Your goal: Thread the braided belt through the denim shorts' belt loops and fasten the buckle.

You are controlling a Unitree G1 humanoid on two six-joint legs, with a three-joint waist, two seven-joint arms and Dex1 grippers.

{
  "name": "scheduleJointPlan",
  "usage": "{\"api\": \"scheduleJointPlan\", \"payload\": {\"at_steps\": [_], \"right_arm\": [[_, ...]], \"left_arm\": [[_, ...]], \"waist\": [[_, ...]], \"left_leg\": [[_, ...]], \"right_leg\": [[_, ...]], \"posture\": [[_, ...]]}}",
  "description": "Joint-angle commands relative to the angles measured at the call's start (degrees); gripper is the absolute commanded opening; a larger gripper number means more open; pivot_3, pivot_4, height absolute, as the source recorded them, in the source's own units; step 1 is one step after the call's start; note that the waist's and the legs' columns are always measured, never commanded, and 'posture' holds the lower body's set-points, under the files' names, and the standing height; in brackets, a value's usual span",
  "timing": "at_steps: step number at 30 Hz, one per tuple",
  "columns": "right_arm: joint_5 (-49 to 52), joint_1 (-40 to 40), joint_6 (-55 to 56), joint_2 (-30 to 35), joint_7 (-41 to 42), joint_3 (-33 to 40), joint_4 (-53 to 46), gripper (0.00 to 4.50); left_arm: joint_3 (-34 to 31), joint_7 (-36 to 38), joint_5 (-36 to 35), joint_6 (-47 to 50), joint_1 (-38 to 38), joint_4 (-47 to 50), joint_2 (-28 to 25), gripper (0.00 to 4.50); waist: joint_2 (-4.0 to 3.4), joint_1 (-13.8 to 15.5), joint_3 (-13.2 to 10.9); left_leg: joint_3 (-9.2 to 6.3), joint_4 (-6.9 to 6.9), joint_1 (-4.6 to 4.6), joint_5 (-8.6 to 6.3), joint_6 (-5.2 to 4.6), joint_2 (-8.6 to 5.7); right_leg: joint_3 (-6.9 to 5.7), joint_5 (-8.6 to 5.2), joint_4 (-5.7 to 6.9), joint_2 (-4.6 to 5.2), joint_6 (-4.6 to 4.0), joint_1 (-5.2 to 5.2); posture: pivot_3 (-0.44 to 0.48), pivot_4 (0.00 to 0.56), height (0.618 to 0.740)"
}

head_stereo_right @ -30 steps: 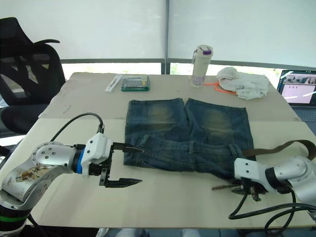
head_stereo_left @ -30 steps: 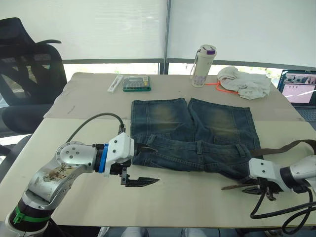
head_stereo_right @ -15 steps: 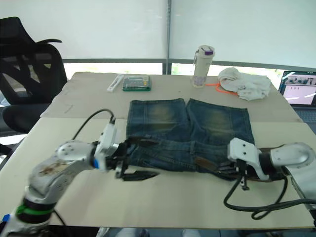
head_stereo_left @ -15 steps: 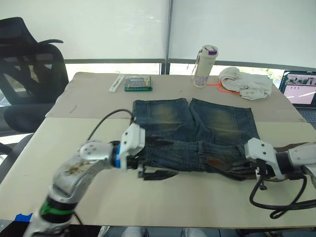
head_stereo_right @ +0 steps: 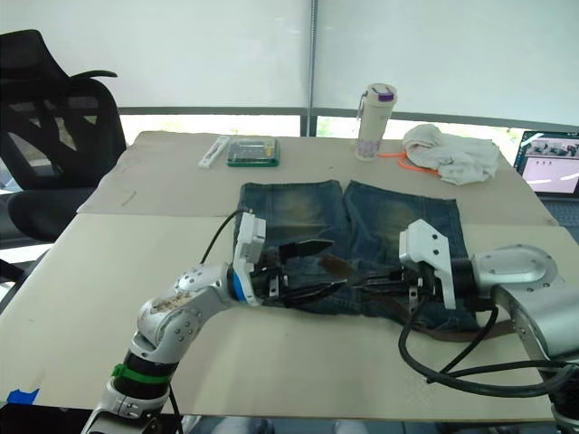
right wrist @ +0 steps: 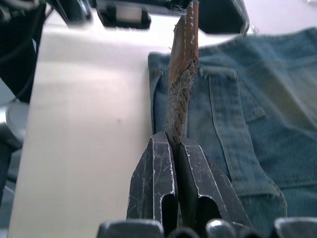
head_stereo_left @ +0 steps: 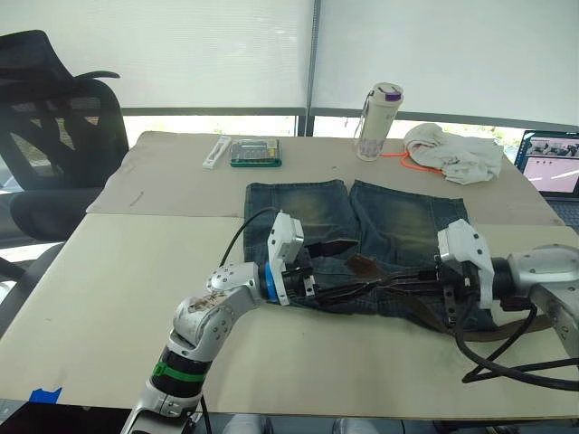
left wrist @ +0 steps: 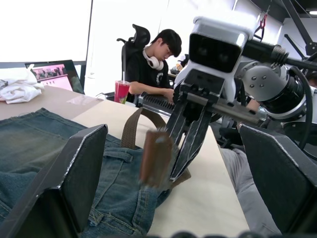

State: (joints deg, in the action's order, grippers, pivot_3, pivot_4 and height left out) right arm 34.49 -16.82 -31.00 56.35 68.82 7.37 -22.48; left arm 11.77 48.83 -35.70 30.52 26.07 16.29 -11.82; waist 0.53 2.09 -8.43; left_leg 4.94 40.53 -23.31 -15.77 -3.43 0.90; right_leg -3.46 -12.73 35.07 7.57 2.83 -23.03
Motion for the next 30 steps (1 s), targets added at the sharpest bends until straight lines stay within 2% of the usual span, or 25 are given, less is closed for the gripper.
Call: {"api": "scheduleJointPlan", "payload": {"at_steps": [1, 6, 10, 20, 22, 25, 30], "right_arm": [[3.49, -0.68, -1.78, 0.14, -1.06, 2.87, -3.32, 0.05], [4.13, -0.01, -2.04, 0.33, -1.66, 3.24, -3.86, 0.05], [4.45, -0.03, -2.19, 0.24, -1.87, 2.96, -4.06, 0.0], [3.92, 0.3, -1.55, -0.02, -1.94, 2.94, -3.78, 0.0], [3.77, 0.31, -1.8, 0.02, -2.6, 3.44, -3.5, 0.0], [4.41, 2.37, -5.33, 2.14, -3.56, 5.31, -3.07, 1.08], [6.78, 9.51, -8.78, -0.79, -10.97, 19.7, -2.1, 2.8]], "left_arm": [[0.32, 0.21, -0.22, -1.55, -0.44, 1.43, 0.76, 4.5], [-0.12, -0.19, -1.27, -1.24, -1.15, 1.67, 1.71, 4.5], [-0.86, -0.25, -2.98, -0.38, -1.31, 1.52, 2.39, 3.4], [-0.81, -0.68, -3.24, -1.06, -1.28, 1.17, 2.63, 0.06], [-0.66, -0.8, -3.01, -1.21, -1.09, 0.76, 2.86, 0.02], [-0.57, -2.13, -3.62, 0.38, -0.6, -0.47, 3.94, 0.0], [-1.51, -6.74, -5.31, 2.92, 1.12, -4.1, 9.61, 0.0]], "waist": [[0.0, 0.06, 0.0], [0.0, 0.06, 0.0], [0.0, 0.06, 0.0], [0.0, 0.06, 0.0], [0.0, 0.06, 0.0], [0.0, 0.31, 0.0], [0.01, 0.64, 0.0]], "left_leg": [[0.0, 0.0, 0.0, 0.0, 0.0, 0.01], [-0.01, 0.06, -0.02, -0.03, -0.06, 0.02], [-0.01, 0.1, -0.04, -0.07, -0.11, 0.01], [-0.02, 0.12, -0.05, -0.09, -0.15, 0.01], [-0.02, 0.12, -0.05, -0.12, -0.21, 0.01], [-0.02, 0.13, -0.06, -0.13, -0.21, 0.01], [-0.1, 0.34, -0.22, -0.16, -0.28, -0.01]], "right_leg": [[0.0, 0.0, 0.0, 0.0, 0.0, 0.0], [0.0, 0.0, 0.01, 0.0, 0.0, 0.01], [0.01, 0.0, 0.02, 0.0, 0.0, 0.01], [0.0, 0.0, 0.02, 0.0, 0.0, 0.0], [0.0, 0.0, 0.02, 0.0, 0.0, 0.0], [0.0, 0.0, 0.01, 0.0, 0.0, 0.01], [0.05, 0.01, -0.02, 0.01, 0.02, 0.05]], "posture": [[0.0, 0.15, 0.737], [0.0, 0.15, 0.737], [0.0, 0.15, 0.737], [0.0, 0.15, 0.737], [0.0, 0.15, 0.737], [0.0, 0.15, 0.737], [0.0, 0.15, 0.737]]}}
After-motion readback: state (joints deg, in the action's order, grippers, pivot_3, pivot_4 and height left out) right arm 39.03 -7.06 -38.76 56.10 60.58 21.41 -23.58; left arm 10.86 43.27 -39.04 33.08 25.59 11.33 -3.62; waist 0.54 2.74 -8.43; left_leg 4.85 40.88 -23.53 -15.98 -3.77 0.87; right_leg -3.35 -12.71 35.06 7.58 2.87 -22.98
